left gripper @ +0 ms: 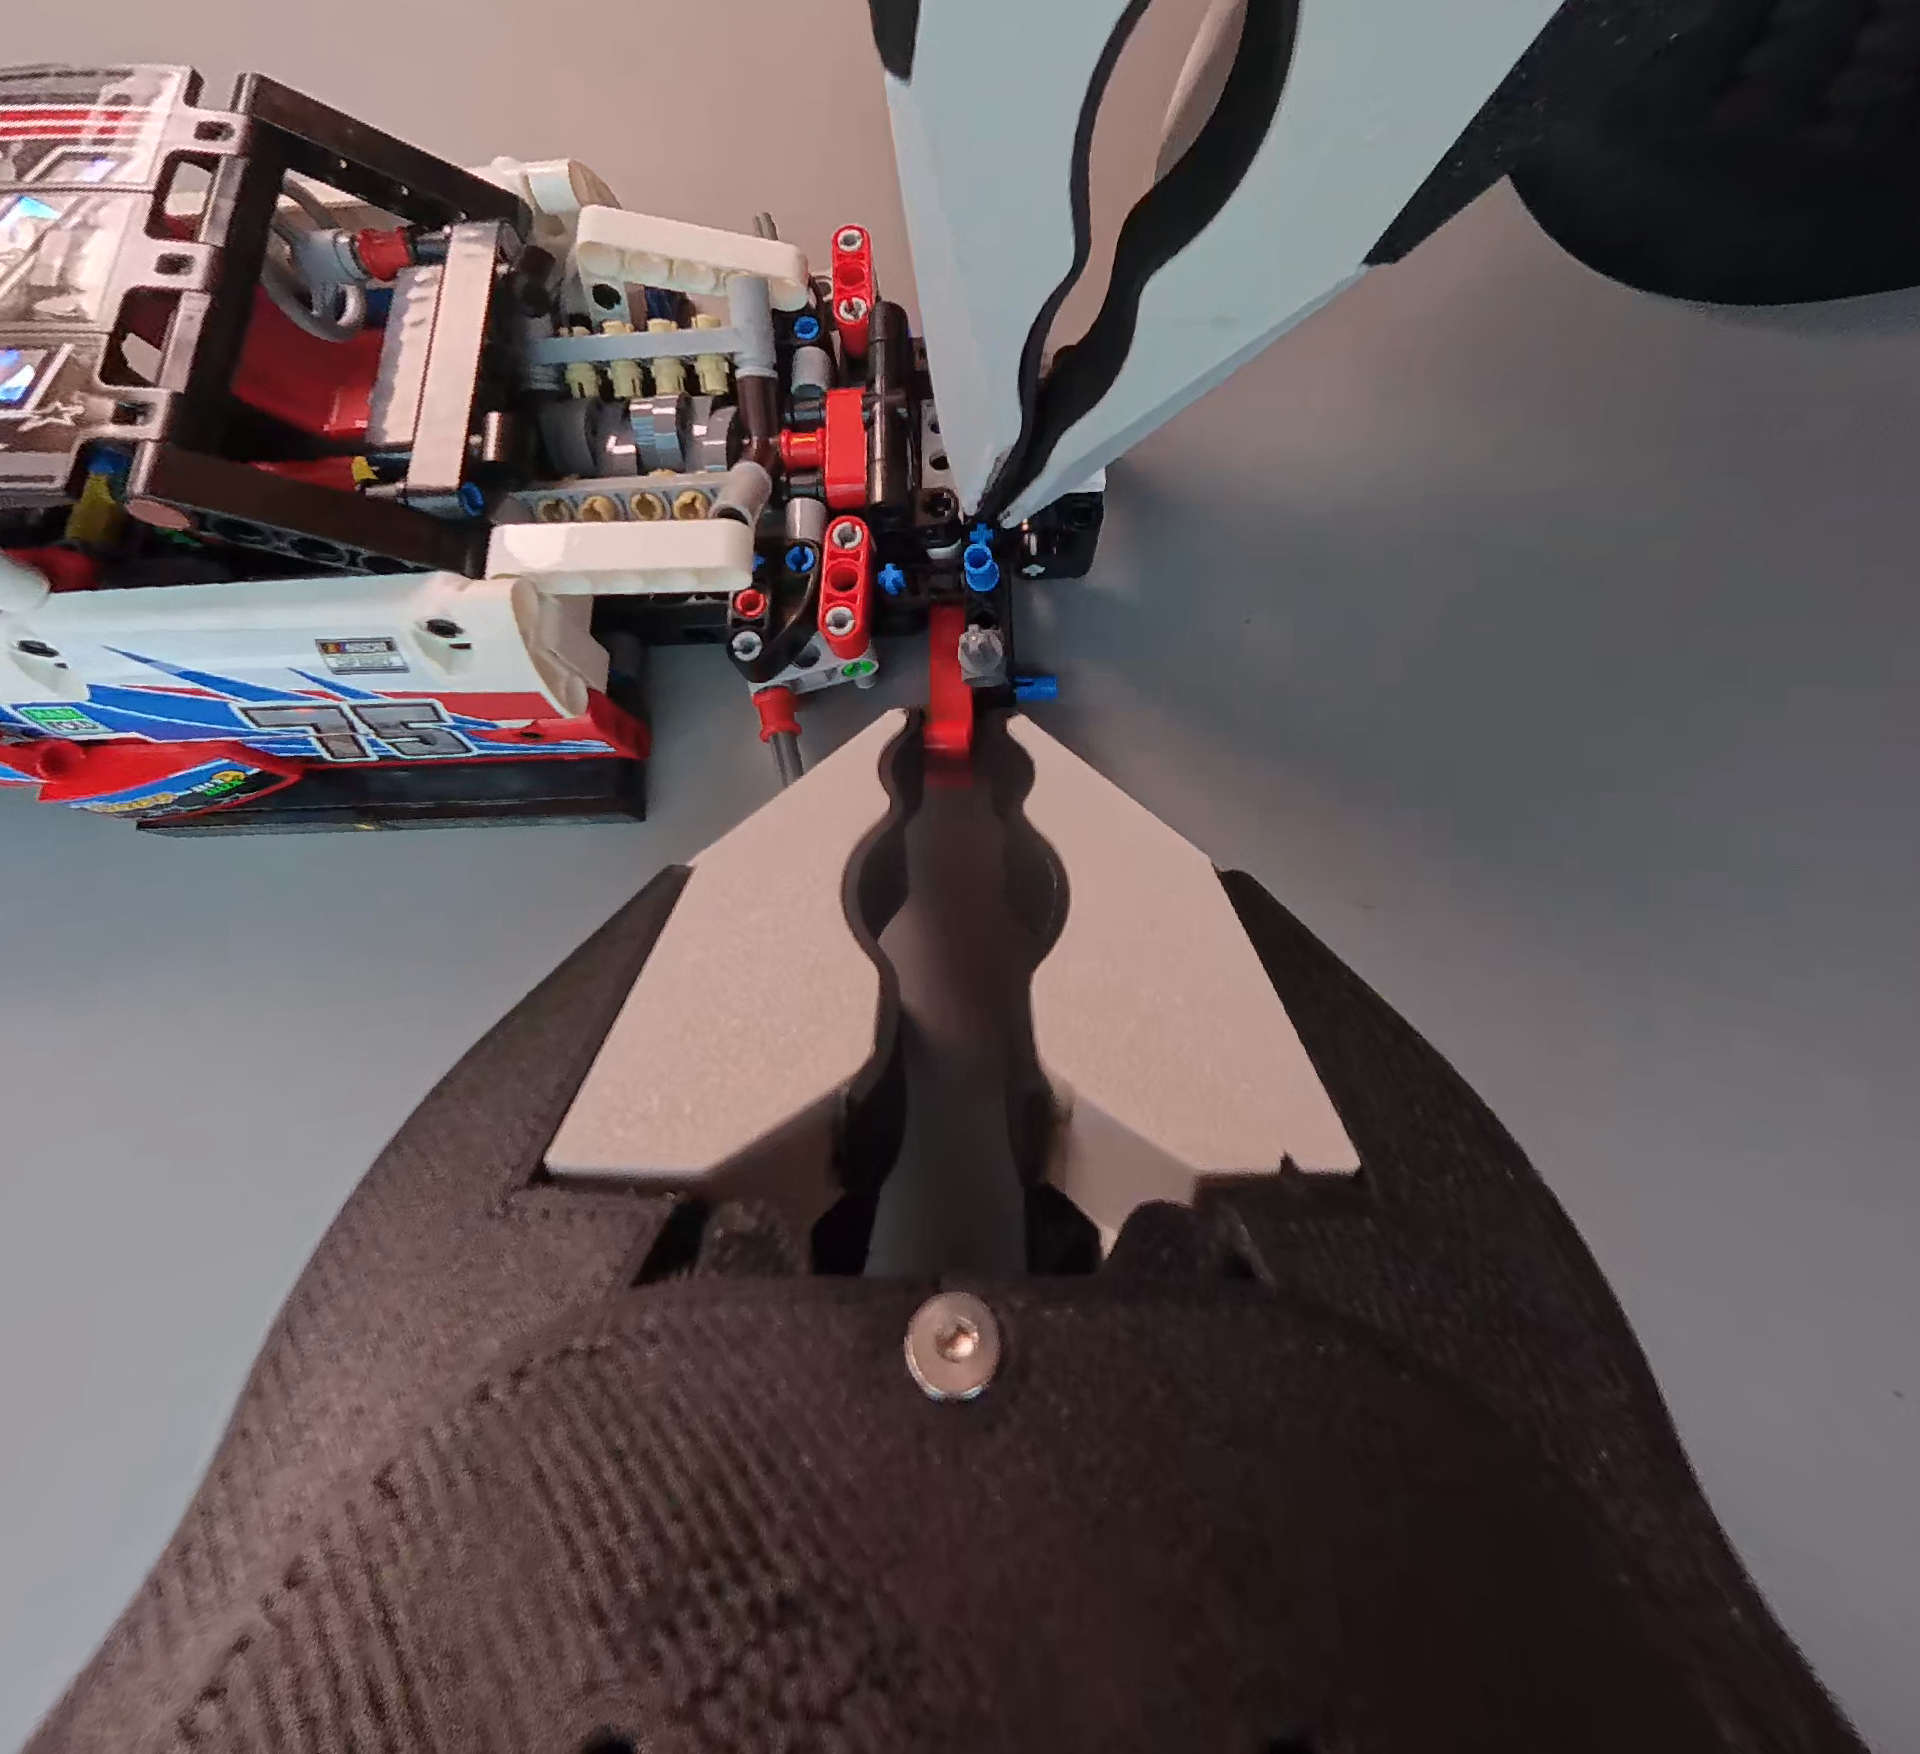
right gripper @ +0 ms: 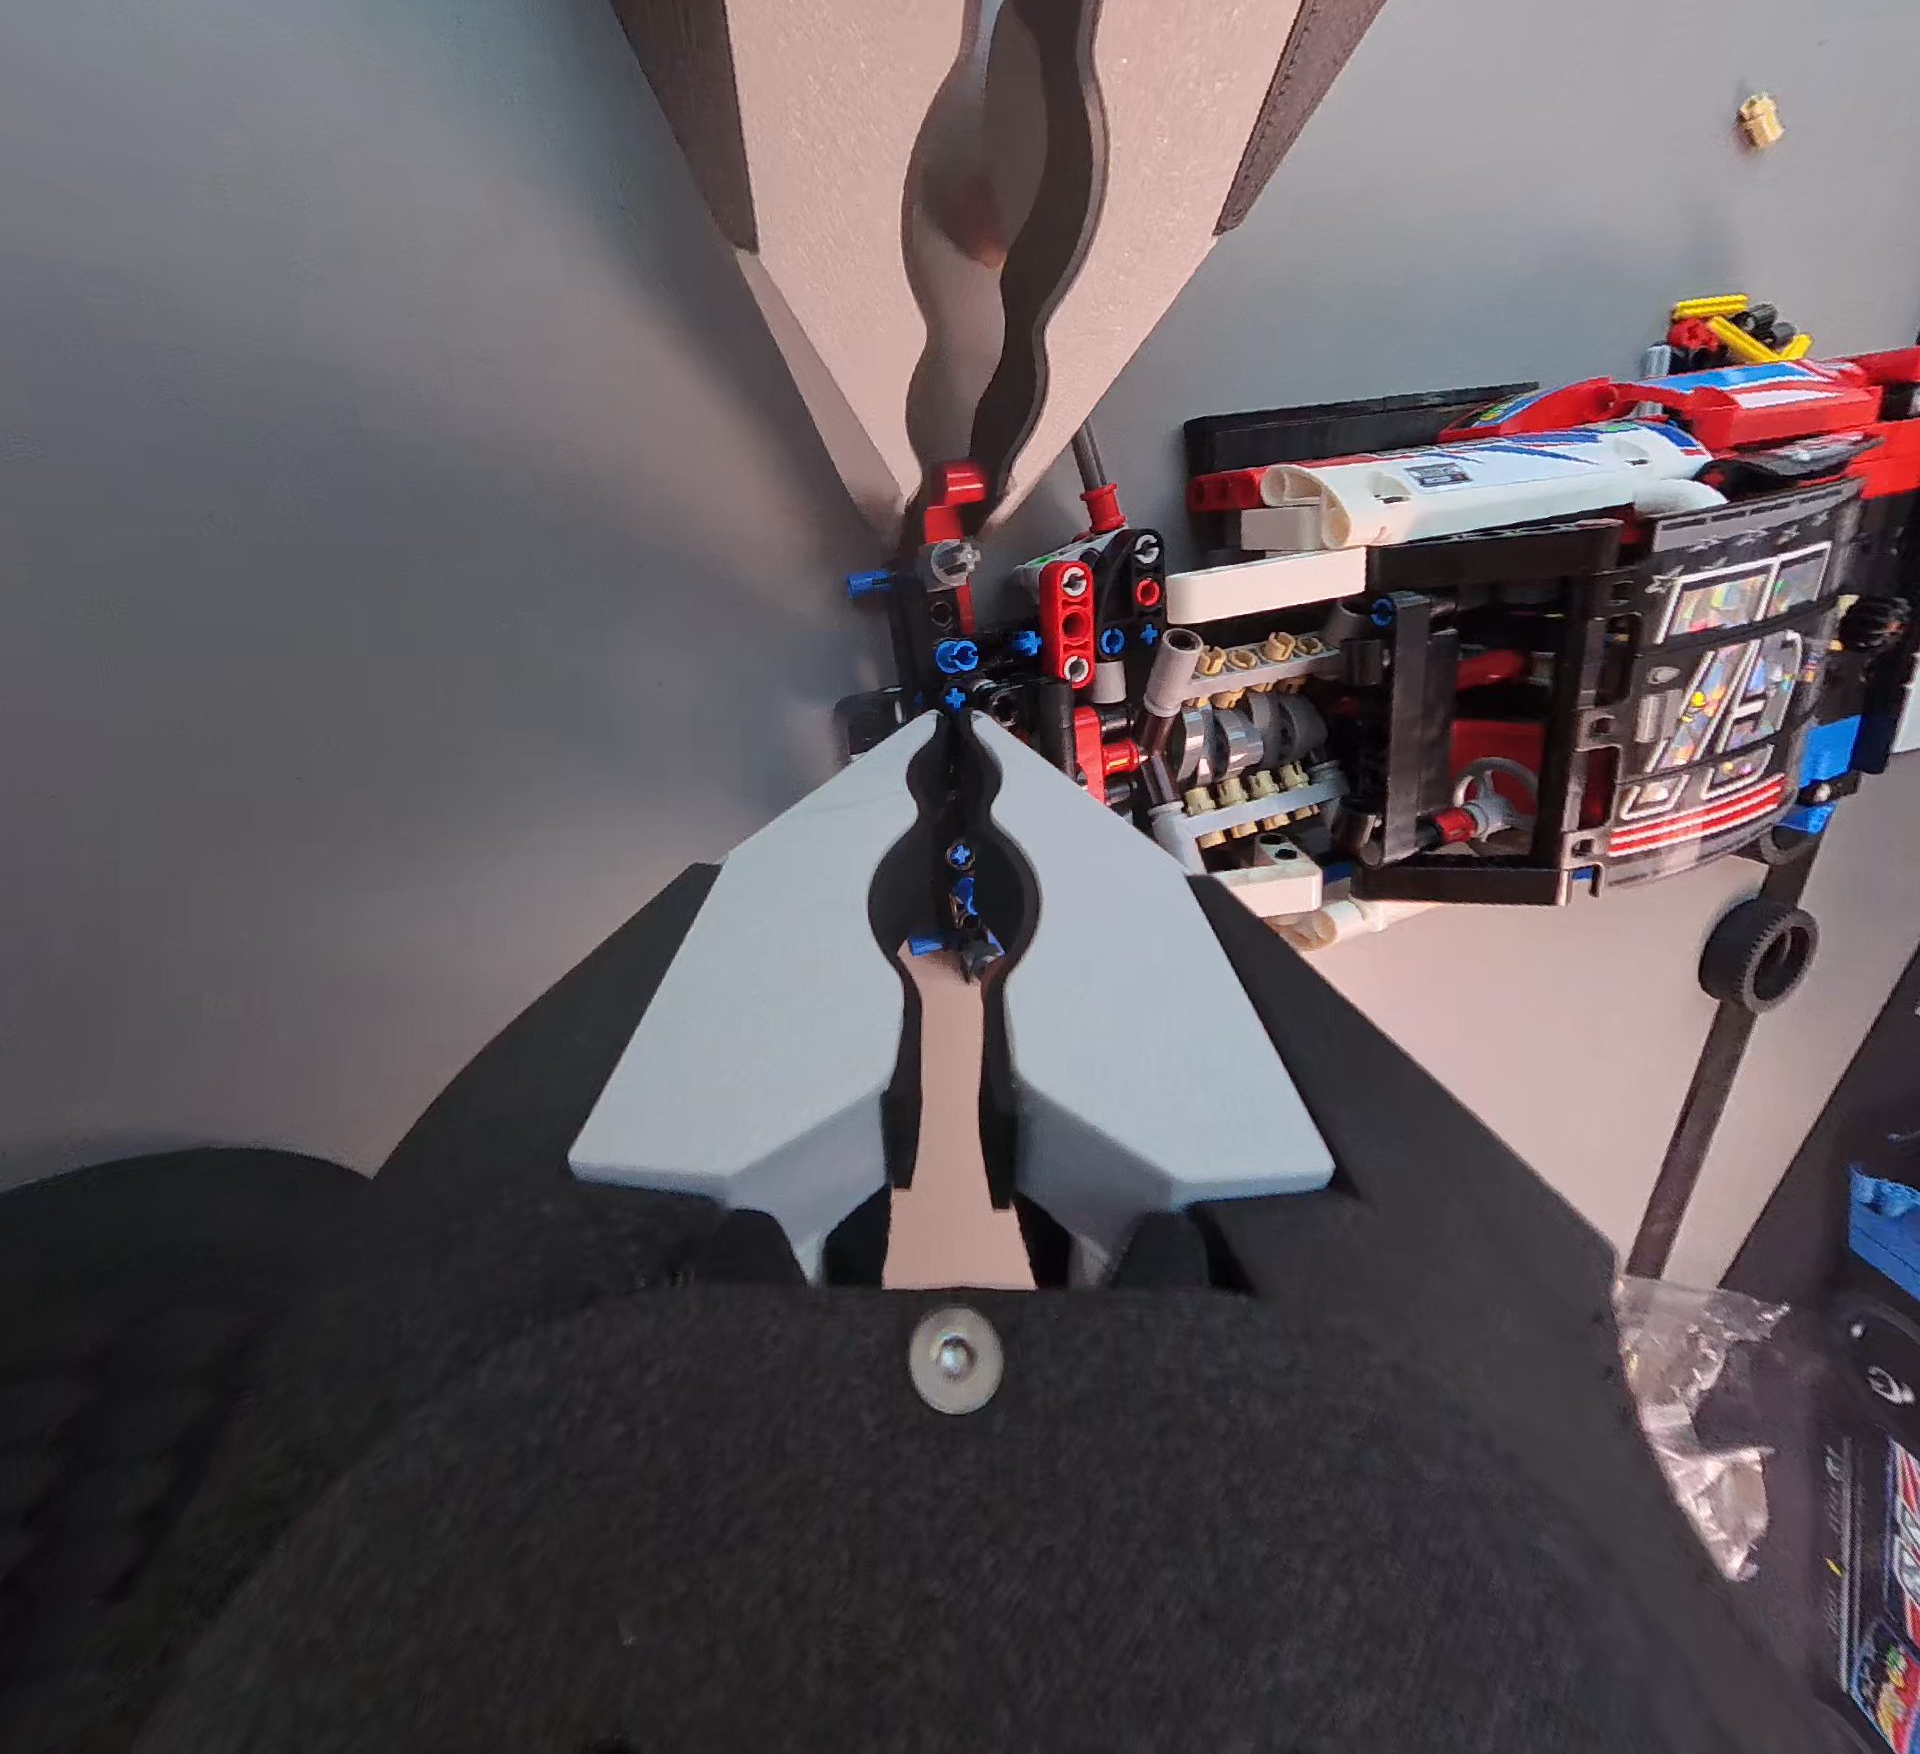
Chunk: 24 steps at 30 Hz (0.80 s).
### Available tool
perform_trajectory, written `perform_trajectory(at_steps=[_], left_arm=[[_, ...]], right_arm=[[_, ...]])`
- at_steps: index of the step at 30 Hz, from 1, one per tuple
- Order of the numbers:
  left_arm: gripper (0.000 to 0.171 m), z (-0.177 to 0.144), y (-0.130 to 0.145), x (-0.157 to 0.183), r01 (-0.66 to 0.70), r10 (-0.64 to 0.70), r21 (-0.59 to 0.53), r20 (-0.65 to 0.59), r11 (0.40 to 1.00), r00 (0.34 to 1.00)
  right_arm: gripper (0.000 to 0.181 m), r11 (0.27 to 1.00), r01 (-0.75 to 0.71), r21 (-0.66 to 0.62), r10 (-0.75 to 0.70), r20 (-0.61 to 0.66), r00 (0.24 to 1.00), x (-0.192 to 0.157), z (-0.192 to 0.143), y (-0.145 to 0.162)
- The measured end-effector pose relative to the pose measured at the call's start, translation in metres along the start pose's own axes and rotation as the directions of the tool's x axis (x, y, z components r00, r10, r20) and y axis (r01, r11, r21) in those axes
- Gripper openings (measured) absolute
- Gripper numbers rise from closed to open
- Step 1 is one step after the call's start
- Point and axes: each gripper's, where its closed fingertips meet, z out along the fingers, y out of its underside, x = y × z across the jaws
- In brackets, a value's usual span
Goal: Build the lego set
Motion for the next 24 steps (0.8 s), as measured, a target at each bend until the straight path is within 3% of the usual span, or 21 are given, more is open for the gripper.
perform_trajectory(at_steps=[5,8,19,24], left_arm=[[0.016,0.001,-0.003,-0.001,-0.003,0.003,0.025,0.004,1.0,1.0],[0.016,0.001,-0.005,0.0,-0.003,0.003,0.035,0.0,0.999,1.0],[0.015,0.004,-0.012,0.001,0.035,-0.034,0.066,-0.014,0.997,0.999],[0.014,0.005,-0.013,0.001,-0.034,0.033,0.07,0.02,0.997,0.999]], right_arm=[[0.0,0.998,0.048,-0.044,-0.047,0.032,0.998,0.003,-0.004,0.002],[0.001,1.0,0.014,0.011,-0.014,0.086,0.996,-0.003,-0.006,-0.008],[0.0,0.995,0.081,-0.057,-0.077,0.076,0.994,0.0,0.0,0.001],[0.0,0.996,0.077,-0.047,-0.073,0.081,0.994,0.0,0.0,0.001]])
